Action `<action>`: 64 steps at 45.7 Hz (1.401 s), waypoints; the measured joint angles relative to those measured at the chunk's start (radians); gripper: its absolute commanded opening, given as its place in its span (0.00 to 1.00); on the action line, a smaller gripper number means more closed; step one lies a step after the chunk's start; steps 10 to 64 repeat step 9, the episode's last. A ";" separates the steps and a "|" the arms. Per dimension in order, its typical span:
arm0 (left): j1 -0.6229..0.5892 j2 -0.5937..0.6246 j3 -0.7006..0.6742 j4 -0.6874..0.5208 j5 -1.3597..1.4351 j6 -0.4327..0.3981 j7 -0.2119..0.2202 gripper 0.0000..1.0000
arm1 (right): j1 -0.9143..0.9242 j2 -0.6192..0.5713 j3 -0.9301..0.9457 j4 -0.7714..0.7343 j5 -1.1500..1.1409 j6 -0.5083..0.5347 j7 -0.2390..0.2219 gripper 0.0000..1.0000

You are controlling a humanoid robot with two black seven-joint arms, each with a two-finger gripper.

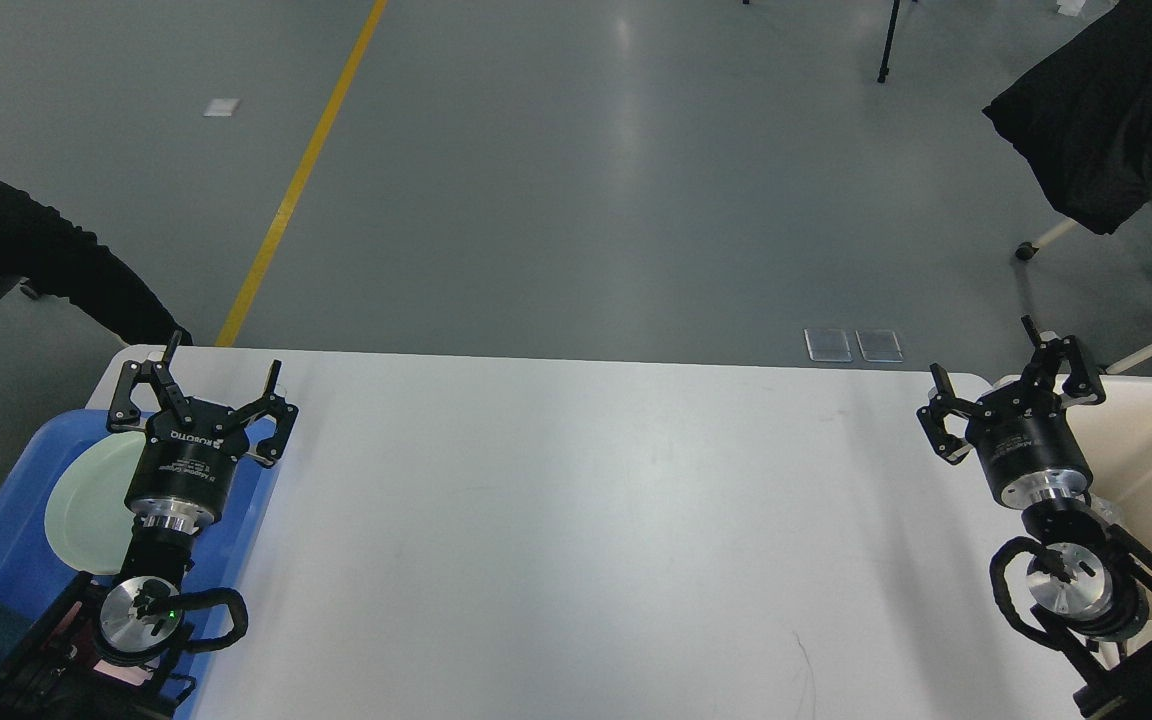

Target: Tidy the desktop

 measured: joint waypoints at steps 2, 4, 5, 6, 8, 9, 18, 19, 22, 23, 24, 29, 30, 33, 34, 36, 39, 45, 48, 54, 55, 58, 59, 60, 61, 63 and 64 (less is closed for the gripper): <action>0.000 0.000 0.000 0.000 0.000 0.000 0.000 0.96 | -0.001 0.003 0.000 0.002 0.000 -0.001 0.013 1.00; 0.000 0.000 0.000 0.000 0.000 0.000 0.000 0.96 | -0.001 0.007 0.000 0.002 0.000 -0.001 0.029 1.00; 0.000 0.000 0.000 0.000 0.000 0.000 0.000 0.96 | -0.002 0.009 0.000 0.001 0.000 -0.001 0.040 1.00; 0.000 0.000 0.000 0.000 0.000 0.000 0.000 0.96 | -0.002 0.010 0.000 -0.001 0.000 -0.001 0.047 1.00; 0.000 0.000 0.000 0.000 0.000 0.000 0.000 0.96 | -0.001 0.013 0.001 -0.003 0.000 -0.001 0.058 1.00; 0.000 0.000 0.000 0.000 0.000 0.000 0.000 0.96 | 0.000 0.014 0.001 -0.003 0.001 -0.001 0.061 1.00; 0.000 0.000 0.000 0.000 0.000 0.000 0.000 0.96 | 0.000 0.014 0.001 -0.003 0.001 -0.001 0.061 1.00; 0.000 0.000 0.000 0.000 0.000 0.000 0.000 0.96 | 0.000 0.014 0.001 -0.003 0.001 -0.001 0.061 1.00; 0.000 0.000 0.000 0.000 0.000 0.000 0.000 0.96 | 0.000 0.014 0.001 -0.003 0.001 -0.001 0.061 1.00; 0.000 0.000 0.000 0.000 0.000 0.000 0.000 0.96 | 0.000 0.014 0.001 -0.003 0.001 -0.001 0.061 1.00; 0.000 0.000 0.000 0.000 0.000 0.000 0.000 0.96 | 0.000 0.014 0.001 -0.003 0.001 -0.001 0.061 1.00; 0.000 0.000 0.000 0.000 0.000 0.000 0.000 0.96 | 0.000 0.014 0.001 -0.003 0.001 -0.001 0.061 1.00; 0.000 0.000 0.000 0.000 0.000 0.000 0.000 0.96 | 0.000 0.014 0.001 -0.003 0.001 -0.001 0.061 1.00; 0.000 0.000 0.000 0.000 0.000 0.000 0.000 0.96 | 0.000 0.014 0.001 -0.003 0.001 -0.001 0.061 1.00; 0.000 0.000 0.000 0.000 0.000 0.000 0.000 0.96 | 0.000 0.014 0.001 -0.003 0.001 -0.001 0.061 1.00; 0.000 0.000 0.000 0.000 0.000 0.000 0.000 0.96 | 0.000 0.014 0.001 -0.003 0.001 -0.001 0.061 1.00; 0.000 0.000 0.000 0.000 0.000 0.000 0.000 0.96 | 0.000 0.014 0.001 -0.003 0.001 -0.001 0.061 1.00; 0.000 0.000 0.000 0.000 0.000 0.000 0.000 0.96 | 0.000 0.014 0.001 -0.003 0.001 -0.001 0.061 1.00; 0.000 0.000 0.000 0.000 0.000 0.000 0.000 0.96 | 0.000 0.014 0.001 -0.003 0.001 -0.001 0.061 1.00; 0.000 0.000 0.000 0.000 0.000 0.000 0.000 0.96 | 0.000 0.014 0.001 -0.003 0.001 -0.001 0.061 1.00; 0.000 0.000 0.000 0.000 0.000 0.000 0.000 0.96 | 0.000 0.014 0.001 -0.003 0.001 -0.001 0.061 1.00; 0.000 0.000 0.000 0.000 0.000 0.000 0.000 0.96 | 0.000 0.014 0.001 -0.003 0.001 -0.001 0.061 1.00; 0.000 0.000 0.000 0.000 0.000 0.000 0.000 0.96 | 0.000 0.014 0.001 -0.003 0.001 -0.001 0.061 1.00; 0.000 0.000 0.000 0.000 0.000 0.000 0.000 0.96 | 0.000 0.014 0.001 -0.003 0.001 -0.001 0.061 1.00; 0.000 0.000 0.000 0.000 0.000 0.000 0.000 0.96 | 0.000 0.014 0.001 -0.003 0.001 -0.001 0.061 1.00; 0.000 0.000 0.000 0.000 0.000 0.000 0.000 0.96 | 0.000 0.014 0.001 -0.003 0.001 -0.001 0.061 1.00; 0.000 0.000 0.000 0.000 0.000 0.000 0.000 0.96 | 0.000 0.014 0.001 -0.003 0.001 -0.001 0.061 1.00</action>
